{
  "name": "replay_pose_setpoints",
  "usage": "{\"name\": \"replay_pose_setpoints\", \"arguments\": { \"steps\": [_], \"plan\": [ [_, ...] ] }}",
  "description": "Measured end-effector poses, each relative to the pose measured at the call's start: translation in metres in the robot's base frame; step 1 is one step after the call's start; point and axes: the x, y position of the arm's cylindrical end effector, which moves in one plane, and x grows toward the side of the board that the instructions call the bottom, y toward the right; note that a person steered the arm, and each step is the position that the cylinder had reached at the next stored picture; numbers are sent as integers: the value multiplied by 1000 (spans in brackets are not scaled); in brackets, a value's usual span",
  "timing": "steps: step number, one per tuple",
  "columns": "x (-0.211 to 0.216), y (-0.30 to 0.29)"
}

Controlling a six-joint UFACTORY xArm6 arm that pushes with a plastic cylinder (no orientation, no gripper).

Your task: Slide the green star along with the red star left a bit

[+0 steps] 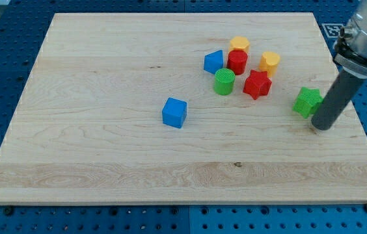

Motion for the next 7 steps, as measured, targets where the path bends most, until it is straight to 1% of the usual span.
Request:
{"name": "replay_pose_setpoints", "arguments": {
  "steps": [2, 3, 4, 5, 6, 7],
  "plan": [
    [-39, -24],
    [-52, -26],
    [-28, 27],
    [-24, 97],
    [-62, 123],
    [-79, 112]
  ]
}}
